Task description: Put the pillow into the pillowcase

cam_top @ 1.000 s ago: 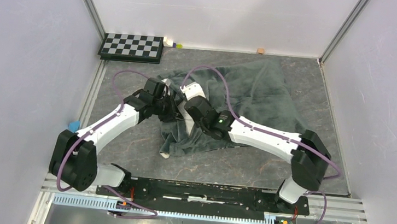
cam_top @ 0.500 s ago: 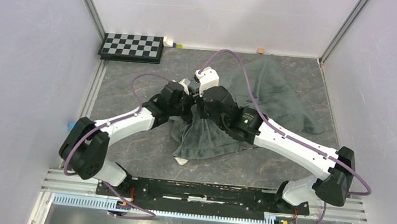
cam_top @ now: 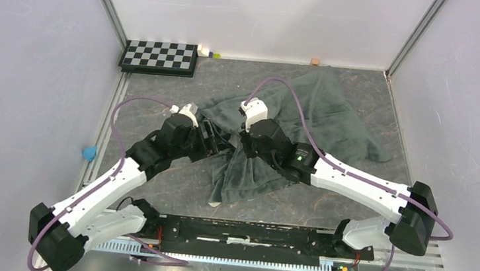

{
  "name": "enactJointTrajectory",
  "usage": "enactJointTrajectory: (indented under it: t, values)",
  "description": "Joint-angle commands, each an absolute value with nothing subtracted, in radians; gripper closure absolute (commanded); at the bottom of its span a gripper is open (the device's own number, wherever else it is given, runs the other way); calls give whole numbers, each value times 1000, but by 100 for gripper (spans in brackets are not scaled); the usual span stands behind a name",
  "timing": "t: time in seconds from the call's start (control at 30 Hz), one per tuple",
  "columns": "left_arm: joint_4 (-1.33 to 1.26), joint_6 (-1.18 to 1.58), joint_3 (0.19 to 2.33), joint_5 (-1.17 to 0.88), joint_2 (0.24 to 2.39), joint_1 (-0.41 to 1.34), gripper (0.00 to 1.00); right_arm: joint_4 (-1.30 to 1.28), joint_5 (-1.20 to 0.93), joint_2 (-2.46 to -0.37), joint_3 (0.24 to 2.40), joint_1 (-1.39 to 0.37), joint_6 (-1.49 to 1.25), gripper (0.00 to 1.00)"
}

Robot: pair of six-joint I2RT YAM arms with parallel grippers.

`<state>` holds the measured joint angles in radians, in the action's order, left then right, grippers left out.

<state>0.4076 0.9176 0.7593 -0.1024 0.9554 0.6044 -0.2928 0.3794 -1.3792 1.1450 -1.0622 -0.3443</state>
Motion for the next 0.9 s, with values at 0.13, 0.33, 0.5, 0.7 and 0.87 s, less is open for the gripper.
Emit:
enactJointTrajectory:
  t: [0.13, 0.33, 0.5, 0.7, 0.87]
  values:
    - [636, 812, 870, 177, 936, 592, 34, -193, 355, -1318, 1097, -1062, -358, 100]
    - [532, 734, 981, 203, 1150, 567, 52, -238, 411, -1380, 1137, -1049, -364, 100]
    - [457, 711, 999, 115, 1269, 566, 50, -226, 383, -1422, 1143, -979, -361, 100]
    - [388, 727, 978, 81, 1318, 568, 48, -242, 466, -1429, 1157, -956, -372, 100]
    - [361, 727, 976, 95, 1383, 568, 50, -223, 454, -1421, 1149, -954, -378, 100]
